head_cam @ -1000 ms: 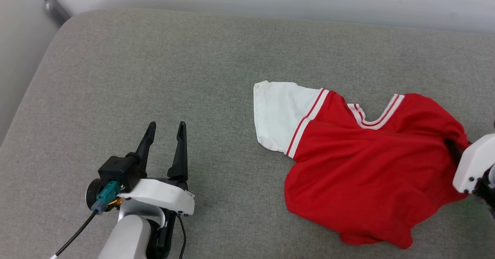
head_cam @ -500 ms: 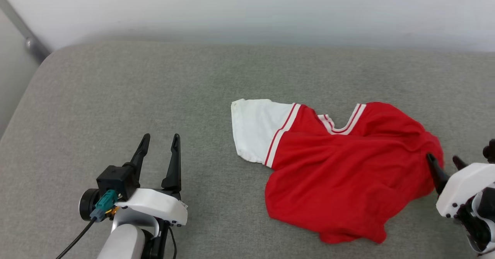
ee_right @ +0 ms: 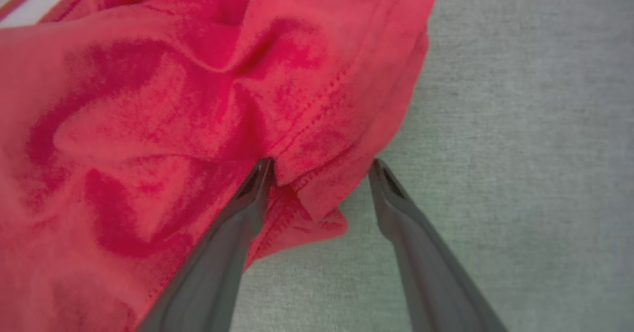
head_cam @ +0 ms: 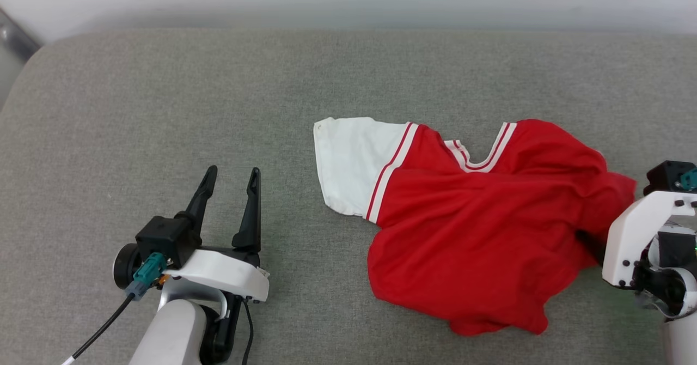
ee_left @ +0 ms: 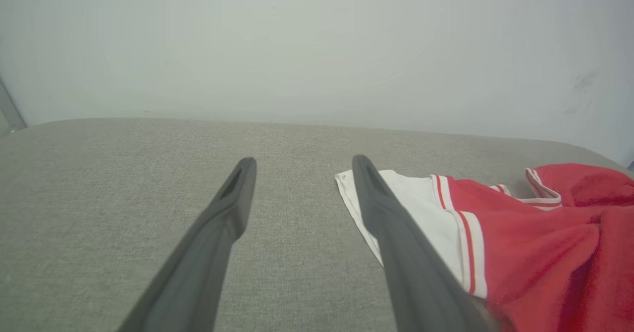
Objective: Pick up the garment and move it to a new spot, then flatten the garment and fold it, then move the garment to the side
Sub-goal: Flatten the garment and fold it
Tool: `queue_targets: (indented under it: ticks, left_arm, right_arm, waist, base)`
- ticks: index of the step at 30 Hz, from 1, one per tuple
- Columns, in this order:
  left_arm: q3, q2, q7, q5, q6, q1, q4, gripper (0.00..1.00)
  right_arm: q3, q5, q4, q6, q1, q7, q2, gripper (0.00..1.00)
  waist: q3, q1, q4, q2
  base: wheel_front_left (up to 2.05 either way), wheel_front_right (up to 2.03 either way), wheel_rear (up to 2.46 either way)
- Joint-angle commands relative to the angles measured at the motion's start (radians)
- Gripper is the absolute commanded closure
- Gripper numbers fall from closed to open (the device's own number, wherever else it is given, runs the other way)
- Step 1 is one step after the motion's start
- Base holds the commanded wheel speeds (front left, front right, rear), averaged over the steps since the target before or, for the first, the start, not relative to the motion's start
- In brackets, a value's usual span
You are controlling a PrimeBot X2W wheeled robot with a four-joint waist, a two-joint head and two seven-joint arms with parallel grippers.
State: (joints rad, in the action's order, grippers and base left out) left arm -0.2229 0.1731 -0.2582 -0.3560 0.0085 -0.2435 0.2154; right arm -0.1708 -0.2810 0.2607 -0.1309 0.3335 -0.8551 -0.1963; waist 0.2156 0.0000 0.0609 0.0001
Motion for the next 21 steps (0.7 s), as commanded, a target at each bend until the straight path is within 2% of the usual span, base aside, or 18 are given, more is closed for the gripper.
queue_targets:
  ticks: [1,6,7,8,9,13,14,16,21]
  left_arm:
    - [0.000,0.005,-0.002,0.000,-0.005,-0.016,0.000,0.00]
    - [0.001,0.003,-0.003,-0.005,-0.004,-0.025,0.011,0.00]
    - [0.002,0.002,-0.004,-0.005,-0.003,-0.024,0.014,0.00]
    - [0.002,0.001,-0.004,-0.005,-0.001,-0.022,0.017,0.00]
    - [0.004,0.000,-0.004,-0.005,0.000,-0.018,0.020,0.00]
    - [0.007,0.002,-0.005,-0.007,0.004,0.003,0.033,0.00]
    - [0.007,0.004,-0.006,-0.008,0.007,0.021,0.042,0.00]
    - [0.004,0.003,-0.006,-0.010,0.006,0.034,0.045,0.00]
    - [0.003,0.001,-0.006,-0.015,0.017,0.066,0.045,0.00]
  right_arm:
    - [0.004,0.003,0.021,0.000,0.017,-0.017,0.011,0.00]
    - [0.002,0.007,0.105,0.000,-0.008,-0.085,0.040,0.00]
    - [0.003,0.009,0.120,0.000,-0.020,-0.100,0.045,0.50]
    - [0.003,0.003,0.131,0.000,-0.027,-0.112,0.052,0.71]
    - [0.002,-0.007,0.133,0.000,-0.029,-0.115,0.058,0.98]
    - [0.012,-0.016,0.079,0.000,-0.019,-0.084,0.033,1.00]
    - [0.025,-0.024,-0.012,0.000,-0.017,-0.036,0.008,1.00]
    - [0.031,-0.017,-0.084,0.000,-0.049,-0.026,0.001,1.00]
    - [0.050,-0.024,-0.278,0.000,-0.182,-0.067,0.012,1.00]
  waist:
    - [0.026,0.0000,0.013,-0.0001]
    - [0.035,0.0000,0.023,-0.0001]
    - [0.034,0.0000,0.025,-0.0001]
    - [0.029,0.0000,0.025,-0.0001]
    - [0.024,0.0000,0.023,-0.0001]
    - [-0.018,0.0000,0.008,-0.0001]
    - [-0.064,0.0000,-0.009,-0.0001]
    - [-0.094,0.0000,-0.017,-0.0001]
    - [-0.152,0.0000,-0.036,-0.0001]
  base:
    - [0.00,0.00,0.00]
    - [0.00,0.00,0.00]
    - [0.00,0.00,0.00]
    - [0.00,0.00,0.00]
    - [0.00,0.00,0.00]
    - [0.00,0.00,0.00]
    - [0.00,0.00,0.00]
    - [0.00,0.00,0.00]
    - [0.00,0.00,0.00]
